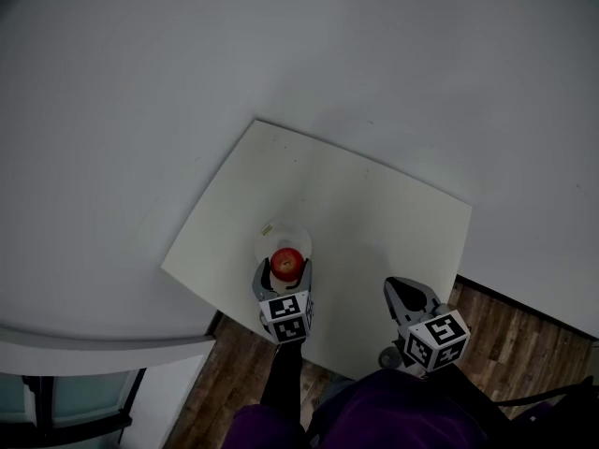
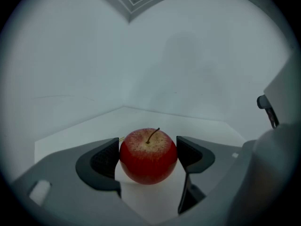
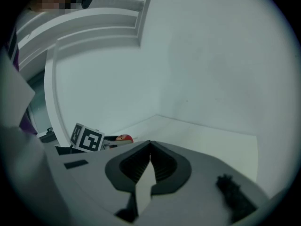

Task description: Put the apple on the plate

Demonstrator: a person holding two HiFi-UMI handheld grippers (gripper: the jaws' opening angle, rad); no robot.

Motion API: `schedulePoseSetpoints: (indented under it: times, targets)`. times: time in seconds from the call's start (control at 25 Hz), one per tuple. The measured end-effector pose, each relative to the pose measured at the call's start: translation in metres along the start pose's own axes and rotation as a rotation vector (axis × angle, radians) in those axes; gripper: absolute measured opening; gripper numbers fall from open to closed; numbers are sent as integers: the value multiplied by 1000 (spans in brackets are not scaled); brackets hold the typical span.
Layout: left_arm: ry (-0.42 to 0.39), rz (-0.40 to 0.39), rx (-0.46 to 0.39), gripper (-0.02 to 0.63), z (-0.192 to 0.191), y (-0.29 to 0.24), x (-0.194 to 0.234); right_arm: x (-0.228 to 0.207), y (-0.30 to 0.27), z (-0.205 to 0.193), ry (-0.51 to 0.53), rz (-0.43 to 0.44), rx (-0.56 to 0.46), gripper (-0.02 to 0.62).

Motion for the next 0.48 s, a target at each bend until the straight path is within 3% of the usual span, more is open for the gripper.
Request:
schedulePoseSetpoints:
  times: [0.48]
  targets:
    - [-15,4,21,390,0,-33,9,-7,-9,-1,-12,-27,29,11]
Point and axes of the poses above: the fingertips, and each gripper's own axes: y backward along the fingers, x to its left, z out of its top, the point moved 4 cm from there along y, backward along the fingers
